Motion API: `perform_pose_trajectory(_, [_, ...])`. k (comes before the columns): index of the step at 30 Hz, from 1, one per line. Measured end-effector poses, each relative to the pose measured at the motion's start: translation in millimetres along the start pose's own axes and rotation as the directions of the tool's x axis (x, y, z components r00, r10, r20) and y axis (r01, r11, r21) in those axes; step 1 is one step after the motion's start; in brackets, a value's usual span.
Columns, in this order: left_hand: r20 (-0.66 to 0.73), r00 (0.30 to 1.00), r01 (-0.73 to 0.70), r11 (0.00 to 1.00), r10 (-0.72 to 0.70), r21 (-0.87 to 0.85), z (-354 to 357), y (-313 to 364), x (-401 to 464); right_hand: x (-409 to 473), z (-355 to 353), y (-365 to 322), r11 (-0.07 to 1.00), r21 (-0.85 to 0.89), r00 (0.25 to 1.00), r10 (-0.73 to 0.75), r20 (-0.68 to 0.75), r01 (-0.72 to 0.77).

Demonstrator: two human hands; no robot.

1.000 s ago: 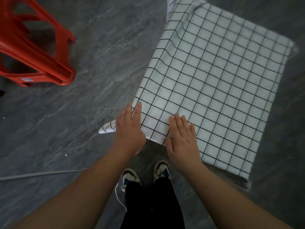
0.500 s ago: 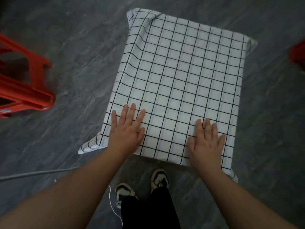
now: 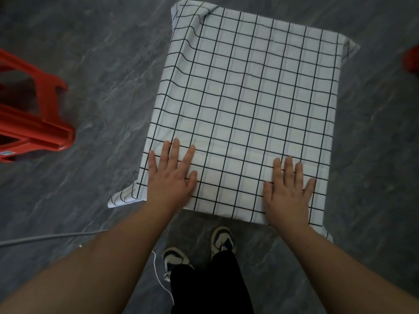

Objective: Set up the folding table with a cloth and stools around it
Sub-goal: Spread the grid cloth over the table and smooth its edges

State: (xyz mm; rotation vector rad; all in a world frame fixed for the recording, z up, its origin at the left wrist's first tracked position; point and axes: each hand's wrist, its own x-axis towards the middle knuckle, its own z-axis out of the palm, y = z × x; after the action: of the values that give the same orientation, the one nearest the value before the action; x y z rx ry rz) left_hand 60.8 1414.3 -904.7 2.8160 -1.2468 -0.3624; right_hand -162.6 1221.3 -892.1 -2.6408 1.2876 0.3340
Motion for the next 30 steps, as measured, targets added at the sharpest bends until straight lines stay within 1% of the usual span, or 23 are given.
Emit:
perform_pose_trajectory(7, [0.003, 1.000, 0.003, 1.000, -0.003, -0.006, 0, 1, -2, 1, -4, -2, 1.000, -0.003, 1.000, 0.005, 0.030, -0.005])
perform_pose_trajectory(14, [0.042, 0.998, 0.046, 0.993, -0.041, -0.112, -19, 4, 1, 6, -27, -19, 0.992, 0.094, 0.996, 0.073, 0.051, -0.078])
perform_pose_trajectory(19, [0.064, 0.994, 0.094, 0.989, -0.088, -0.110, -43, -9, 6, 10, -53, -54, 0.990, 0.142, 0.999, 0.002, 0.036, -0.007])
perform_pose_trajectory(21, [0.087, 0.990, 0.123, 0.978, -0.110, -0.169, -52, -20, 6, 8, -59, -69, 0.987, 0.155, 0.998, -0.052, 0.042, 0.045])
perform_pose_trajectory(23, [0.126, 0.984, 0.151, 0.959, -0.124, -0.238, -59, -32, 6, 4, -65, -84, 0.984, 0.147, 0.993, -0.108, 0.044, 0.101])
perform_pose_trajectory(25, [0.189, 0.970, 0.209, 0.923, -0.154, -0.321, -65, -45, 5, -1, -70, -101, 0.979, 0.153, 0.988, -0.146, 0.054, 0.136])
perform_pose_trajectory(28, [0.292, 0.933, 0.331, 0.816, -0.210, -0.474, -72, -60, 6, -5, -76, -127, 0.967, 0.197, 0.983, -0.174, 0.062, 0.159])
perform_pose_trajectory(30, [0.312, 0.925, 0.359, 0.770, -0.217, -0.527, -77, -69, 10, -3, -78, -146, 0.961, 0.216, 0.980, -0.191, 0.059, 0.175])
